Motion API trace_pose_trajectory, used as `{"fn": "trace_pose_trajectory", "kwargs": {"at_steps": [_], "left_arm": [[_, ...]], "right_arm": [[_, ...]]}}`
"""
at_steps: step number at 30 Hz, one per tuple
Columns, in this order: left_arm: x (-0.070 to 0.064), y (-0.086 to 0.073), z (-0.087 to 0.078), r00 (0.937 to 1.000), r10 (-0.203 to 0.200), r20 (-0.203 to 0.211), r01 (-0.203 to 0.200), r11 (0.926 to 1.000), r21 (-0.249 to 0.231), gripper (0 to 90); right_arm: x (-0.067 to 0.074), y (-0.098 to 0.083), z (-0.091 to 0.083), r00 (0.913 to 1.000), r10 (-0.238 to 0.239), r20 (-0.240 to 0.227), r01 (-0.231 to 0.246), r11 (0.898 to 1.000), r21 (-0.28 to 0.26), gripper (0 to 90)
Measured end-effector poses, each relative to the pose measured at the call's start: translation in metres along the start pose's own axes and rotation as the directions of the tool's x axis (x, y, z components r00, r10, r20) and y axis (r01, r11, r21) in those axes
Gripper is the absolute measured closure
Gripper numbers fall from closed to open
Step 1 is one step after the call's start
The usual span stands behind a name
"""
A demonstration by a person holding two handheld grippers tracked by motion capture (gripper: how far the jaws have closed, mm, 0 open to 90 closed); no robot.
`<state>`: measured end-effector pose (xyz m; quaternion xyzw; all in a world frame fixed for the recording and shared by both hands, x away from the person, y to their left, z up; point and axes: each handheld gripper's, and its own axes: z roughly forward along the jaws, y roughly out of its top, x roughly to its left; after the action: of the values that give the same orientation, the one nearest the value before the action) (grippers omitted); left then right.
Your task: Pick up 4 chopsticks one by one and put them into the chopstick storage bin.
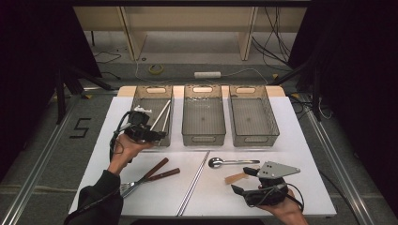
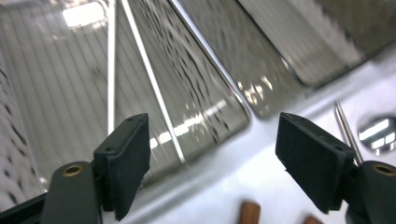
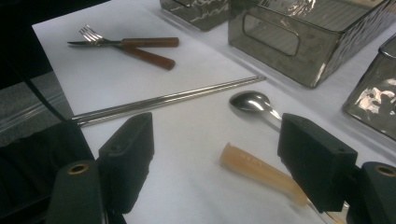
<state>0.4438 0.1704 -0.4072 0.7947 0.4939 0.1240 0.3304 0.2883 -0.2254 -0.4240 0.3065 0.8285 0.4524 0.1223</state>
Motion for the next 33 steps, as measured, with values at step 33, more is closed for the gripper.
{"fn": "trace_pose_trajectory", "kwargs": {"at_steps": [33], "left_arm": [[-0.088, -0.068, -0.007, 0.9958, 0.083, 0.038, -0.088, 0.987, 0.135, 17.5]], "right_arm": [[-0.003, -0.004, 0.001, 0.9975, 0.047, 0.054, -0.047, 0.999, 0.002, 28.1]]}}
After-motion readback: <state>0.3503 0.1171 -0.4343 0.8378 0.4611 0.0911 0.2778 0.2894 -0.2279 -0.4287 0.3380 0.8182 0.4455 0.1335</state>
